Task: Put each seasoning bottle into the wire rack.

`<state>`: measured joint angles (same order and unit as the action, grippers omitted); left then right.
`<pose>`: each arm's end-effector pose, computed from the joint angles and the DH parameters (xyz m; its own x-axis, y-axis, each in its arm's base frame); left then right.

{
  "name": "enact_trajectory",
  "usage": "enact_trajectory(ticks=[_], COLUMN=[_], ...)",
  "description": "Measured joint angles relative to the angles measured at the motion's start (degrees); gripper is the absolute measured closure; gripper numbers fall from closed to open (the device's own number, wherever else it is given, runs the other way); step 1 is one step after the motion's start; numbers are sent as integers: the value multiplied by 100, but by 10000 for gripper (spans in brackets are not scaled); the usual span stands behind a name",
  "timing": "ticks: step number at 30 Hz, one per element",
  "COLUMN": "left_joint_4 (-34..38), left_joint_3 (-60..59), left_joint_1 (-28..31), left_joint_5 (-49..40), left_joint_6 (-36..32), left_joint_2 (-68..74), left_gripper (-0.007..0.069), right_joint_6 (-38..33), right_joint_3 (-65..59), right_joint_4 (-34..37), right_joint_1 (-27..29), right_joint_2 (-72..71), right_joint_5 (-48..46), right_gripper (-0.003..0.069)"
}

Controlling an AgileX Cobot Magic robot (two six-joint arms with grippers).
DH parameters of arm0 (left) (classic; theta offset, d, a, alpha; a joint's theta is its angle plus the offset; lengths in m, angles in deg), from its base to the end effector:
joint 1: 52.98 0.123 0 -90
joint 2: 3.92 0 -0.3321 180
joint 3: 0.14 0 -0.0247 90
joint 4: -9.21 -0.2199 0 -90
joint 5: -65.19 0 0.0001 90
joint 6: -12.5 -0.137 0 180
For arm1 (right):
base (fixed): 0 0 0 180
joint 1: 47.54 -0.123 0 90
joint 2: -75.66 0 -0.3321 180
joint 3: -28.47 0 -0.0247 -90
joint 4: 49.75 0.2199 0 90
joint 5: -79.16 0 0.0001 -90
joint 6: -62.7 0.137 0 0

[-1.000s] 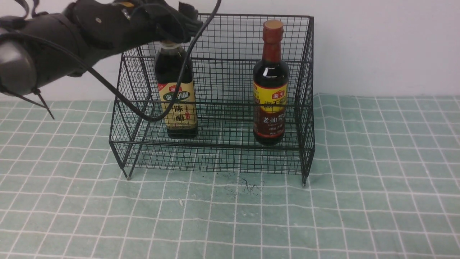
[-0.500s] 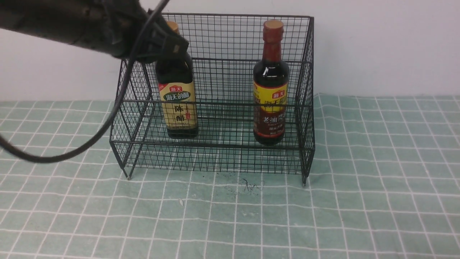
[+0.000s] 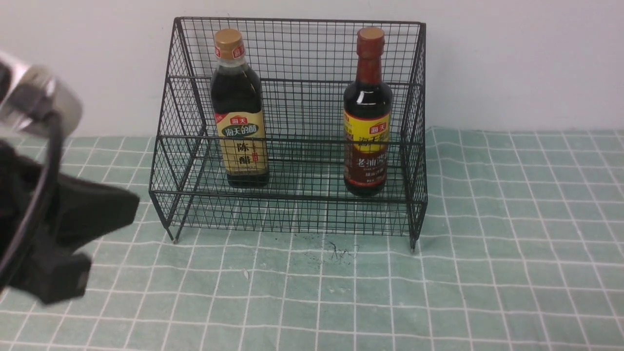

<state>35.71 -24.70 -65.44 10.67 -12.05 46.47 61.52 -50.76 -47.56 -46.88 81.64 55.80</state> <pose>0.0838 -0.0695 0.3840 -0.5022 0.2505 -0.8276 0.5661 0.8188 -0.0957 0.0166 0.0019 0.1569 -0.3182 0.0182 -0.9479 0.0018 0.9998 0.0186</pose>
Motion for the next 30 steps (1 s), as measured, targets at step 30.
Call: enact_trajectory(ticks=[30], left_joint_4=[-2234], left_joint_3=[-4771], left_joint_1=[1010], left_joint_5=[3147], left_joint_6=[1465], left_joint_2=[-4200], left_gripper=[631], right_joint_6=[0], right_joint_3=[0], right_joint_4=[0], right_joint_1=[0], right_joint_2=[0], right_joint_5=[0], right_gripper=[669])
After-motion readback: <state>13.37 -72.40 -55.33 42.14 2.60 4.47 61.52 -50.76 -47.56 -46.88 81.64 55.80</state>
